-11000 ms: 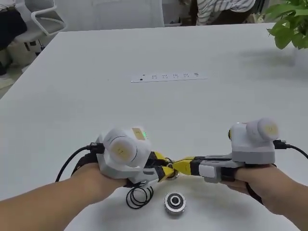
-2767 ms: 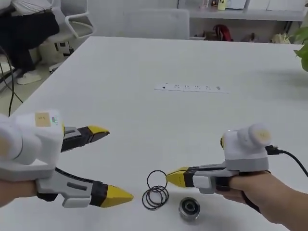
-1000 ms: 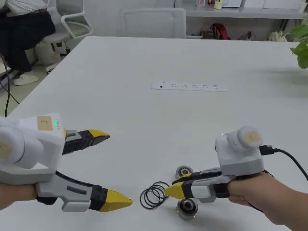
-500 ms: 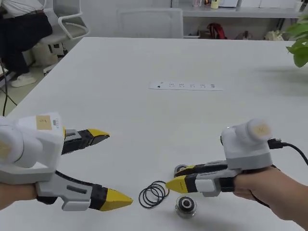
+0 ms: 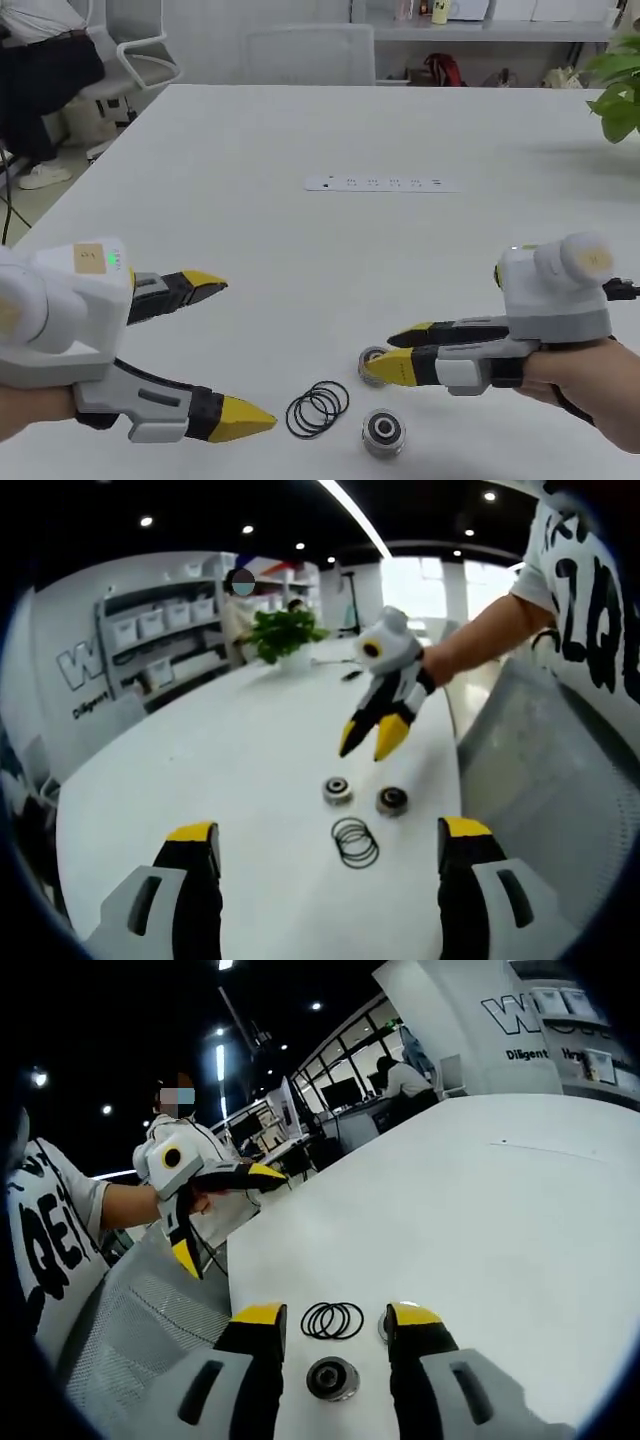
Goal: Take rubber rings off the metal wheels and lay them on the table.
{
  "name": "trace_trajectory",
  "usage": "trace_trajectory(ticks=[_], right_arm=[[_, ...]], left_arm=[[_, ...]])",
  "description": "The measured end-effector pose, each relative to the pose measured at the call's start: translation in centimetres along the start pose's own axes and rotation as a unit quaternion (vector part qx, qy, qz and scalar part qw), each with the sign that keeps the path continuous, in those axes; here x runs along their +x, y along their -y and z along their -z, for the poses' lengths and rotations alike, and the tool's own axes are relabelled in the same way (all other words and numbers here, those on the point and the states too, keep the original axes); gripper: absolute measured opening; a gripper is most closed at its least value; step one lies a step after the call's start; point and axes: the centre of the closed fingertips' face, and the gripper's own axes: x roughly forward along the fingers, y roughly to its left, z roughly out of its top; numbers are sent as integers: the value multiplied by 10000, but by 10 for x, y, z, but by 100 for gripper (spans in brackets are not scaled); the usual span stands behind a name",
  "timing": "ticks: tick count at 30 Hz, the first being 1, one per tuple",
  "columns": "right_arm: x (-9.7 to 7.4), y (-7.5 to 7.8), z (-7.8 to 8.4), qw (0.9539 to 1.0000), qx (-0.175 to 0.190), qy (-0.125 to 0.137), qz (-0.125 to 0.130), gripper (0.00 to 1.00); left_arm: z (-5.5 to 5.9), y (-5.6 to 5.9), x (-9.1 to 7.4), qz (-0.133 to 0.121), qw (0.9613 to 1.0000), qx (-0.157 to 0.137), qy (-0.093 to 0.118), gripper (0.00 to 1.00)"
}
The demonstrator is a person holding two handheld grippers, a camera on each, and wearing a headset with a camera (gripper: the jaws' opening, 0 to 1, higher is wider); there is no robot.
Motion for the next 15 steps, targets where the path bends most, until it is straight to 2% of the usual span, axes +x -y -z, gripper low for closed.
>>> trace_trajectory(ticks=[15], right_arm=[[-24,-5,-1,9973,-703,72,179,51]], left_arm=[[0,-1,-1,-16,10000,-3,-20,91]])
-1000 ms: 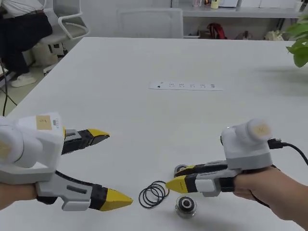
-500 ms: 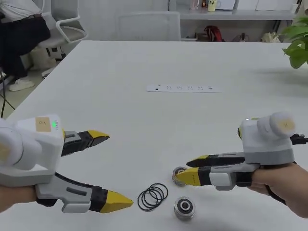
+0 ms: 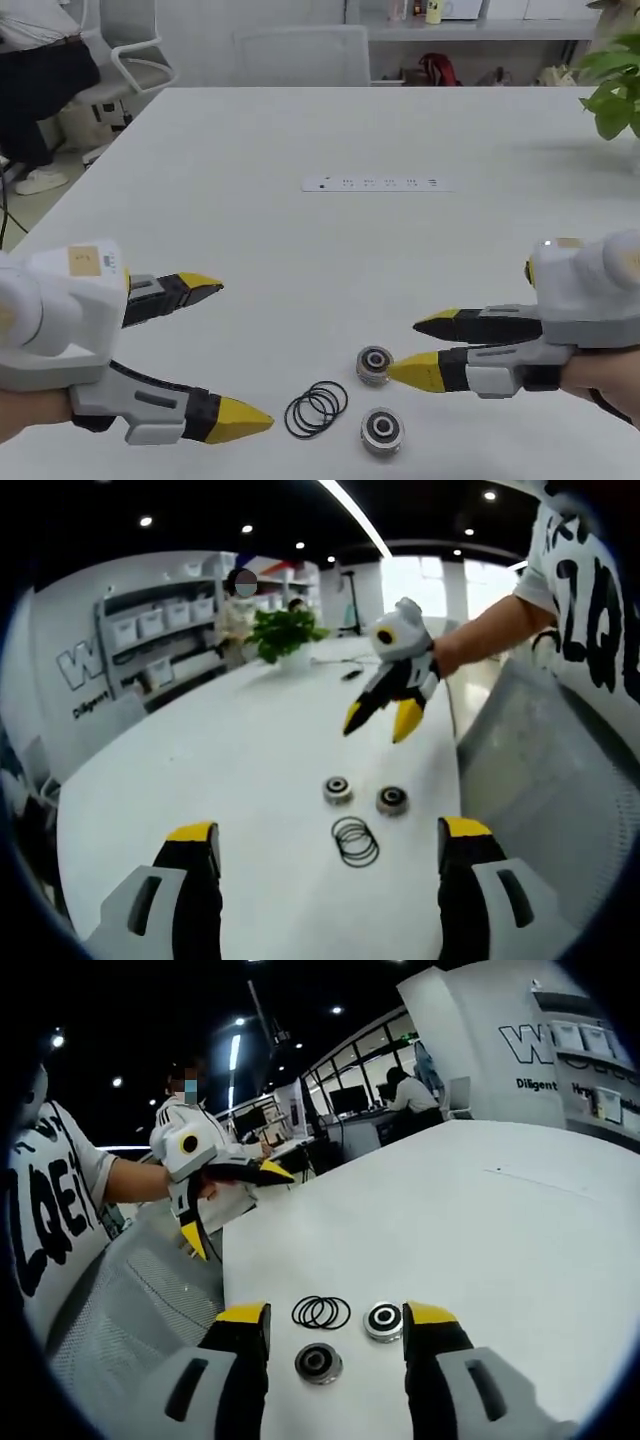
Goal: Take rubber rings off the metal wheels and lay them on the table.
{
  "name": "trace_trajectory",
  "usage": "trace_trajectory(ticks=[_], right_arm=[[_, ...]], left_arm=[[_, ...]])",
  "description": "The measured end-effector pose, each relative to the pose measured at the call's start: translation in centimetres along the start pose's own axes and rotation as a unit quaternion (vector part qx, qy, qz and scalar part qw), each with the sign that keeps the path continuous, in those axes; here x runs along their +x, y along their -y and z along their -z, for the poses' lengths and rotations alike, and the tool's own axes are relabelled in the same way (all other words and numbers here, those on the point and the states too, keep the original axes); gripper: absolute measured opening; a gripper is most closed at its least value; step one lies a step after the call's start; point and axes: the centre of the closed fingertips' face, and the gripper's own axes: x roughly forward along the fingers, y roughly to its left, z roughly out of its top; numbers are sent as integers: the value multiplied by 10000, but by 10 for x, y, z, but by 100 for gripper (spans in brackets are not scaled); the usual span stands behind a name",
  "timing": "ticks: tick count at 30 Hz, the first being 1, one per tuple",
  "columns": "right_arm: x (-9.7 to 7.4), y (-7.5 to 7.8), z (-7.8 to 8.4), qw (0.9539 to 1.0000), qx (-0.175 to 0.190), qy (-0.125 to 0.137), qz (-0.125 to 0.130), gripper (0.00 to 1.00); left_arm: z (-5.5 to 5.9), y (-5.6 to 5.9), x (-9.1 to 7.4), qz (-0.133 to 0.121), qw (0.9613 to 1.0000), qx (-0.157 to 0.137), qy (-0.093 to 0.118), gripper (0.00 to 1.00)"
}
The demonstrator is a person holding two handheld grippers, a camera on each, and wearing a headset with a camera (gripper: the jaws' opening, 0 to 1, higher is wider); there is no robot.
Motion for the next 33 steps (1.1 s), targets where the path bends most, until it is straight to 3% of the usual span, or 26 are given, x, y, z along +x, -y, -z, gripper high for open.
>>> trace_trajectory(ticks=[10,25,33], right_arm=[[-18,-2,15,9958,-880,-235,101,63],[-36,4,48,9872,-1434,-645,283,77],[-38,5,50,9868,-1445,-671,300,79]], left_arm=[[2,0,0,-3,10000,-3,-20,91],[13,-1,0,-43,9999,-45,-98,93],[15,-1,-1,-46,9999,-46,-111,94]])
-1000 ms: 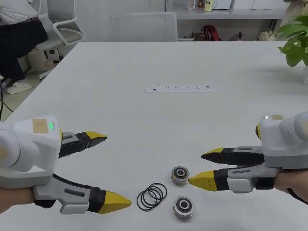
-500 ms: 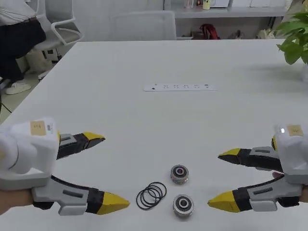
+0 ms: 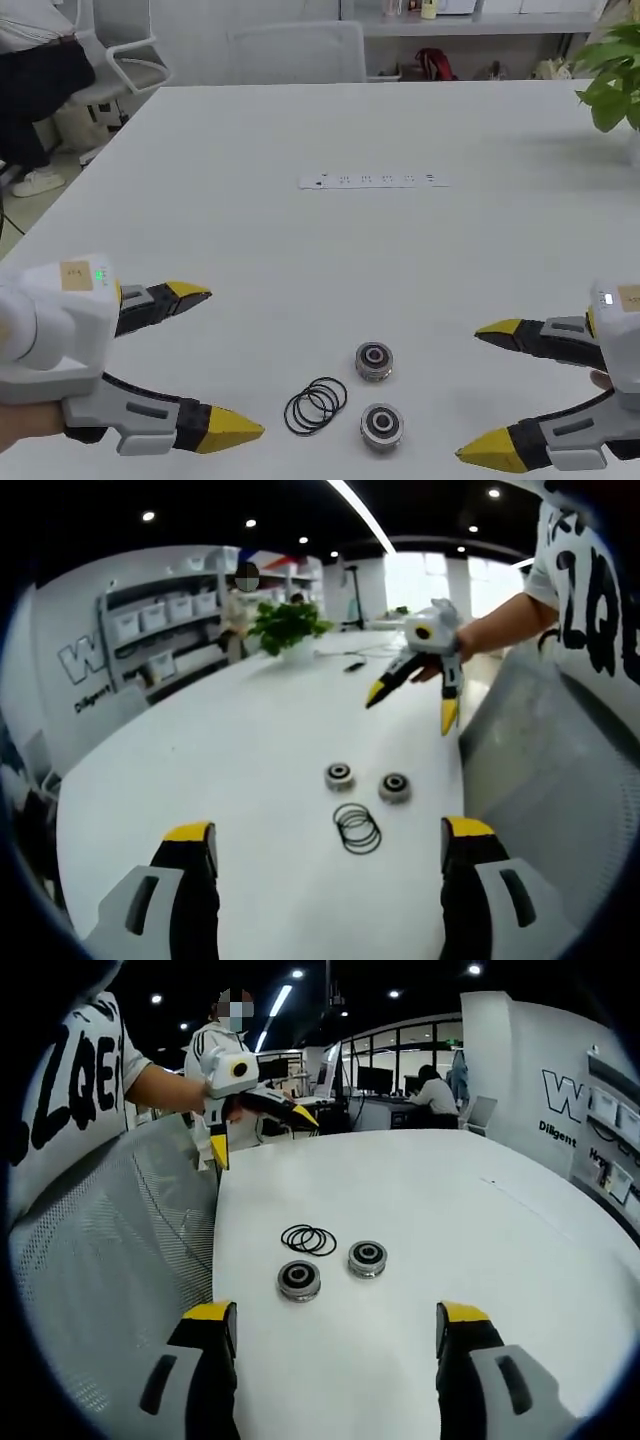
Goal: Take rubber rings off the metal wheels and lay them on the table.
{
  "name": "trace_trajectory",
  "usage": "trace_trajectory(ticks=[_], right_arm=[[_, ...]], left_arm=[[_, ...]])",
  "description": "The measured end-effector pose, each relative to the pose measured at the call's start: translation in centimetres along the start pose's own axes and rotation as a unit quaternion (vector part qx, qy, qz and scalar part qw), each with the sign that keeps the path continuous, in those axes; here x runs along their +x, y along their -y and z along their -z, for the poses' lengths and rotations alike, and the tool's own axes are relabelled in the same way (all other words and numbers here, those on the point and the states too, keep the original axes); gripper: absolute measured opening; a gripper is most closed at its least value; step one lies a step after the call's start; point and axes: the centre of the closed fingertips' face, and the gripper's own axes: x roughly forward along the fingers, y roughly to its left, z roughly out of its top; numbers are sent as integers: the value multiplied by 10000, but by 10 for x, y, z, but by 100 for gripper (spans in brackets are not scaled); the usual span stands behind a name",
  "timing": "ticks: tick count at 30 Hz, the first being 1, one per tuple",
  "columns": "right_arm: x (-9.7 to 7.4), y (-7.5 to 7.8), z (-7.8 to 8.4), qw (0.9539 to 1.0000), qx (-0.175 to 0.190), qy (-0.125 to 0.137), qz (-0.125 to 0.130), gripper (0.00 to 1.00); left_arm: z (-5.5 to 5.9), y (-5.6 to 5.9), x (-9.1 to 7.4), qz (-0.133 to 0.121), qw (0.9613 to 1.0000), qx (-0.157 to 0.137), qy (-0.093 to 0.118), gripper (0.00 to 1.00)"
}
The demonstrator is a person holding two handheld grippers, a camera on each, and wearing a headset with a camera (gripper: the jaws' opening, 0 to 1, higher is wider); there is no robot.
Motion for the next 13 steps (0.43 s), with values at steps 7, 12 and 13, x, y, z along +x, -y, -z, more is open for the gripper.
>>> trace_trajectory(ticks=[7,12,13], right_arm=[[1,0,-2,10000,-24,-9,-16,79],[1,0,-2,10000,-41,-11,-32,80],[1,0,-2,10000,-51,-17,-35,80]], left_arm=[[0,0,-1,7,10000,15,-10,94],[1,1,-2,21,10000,10,-10,94],[1,1,-2,22,10000,14,-11,94]])
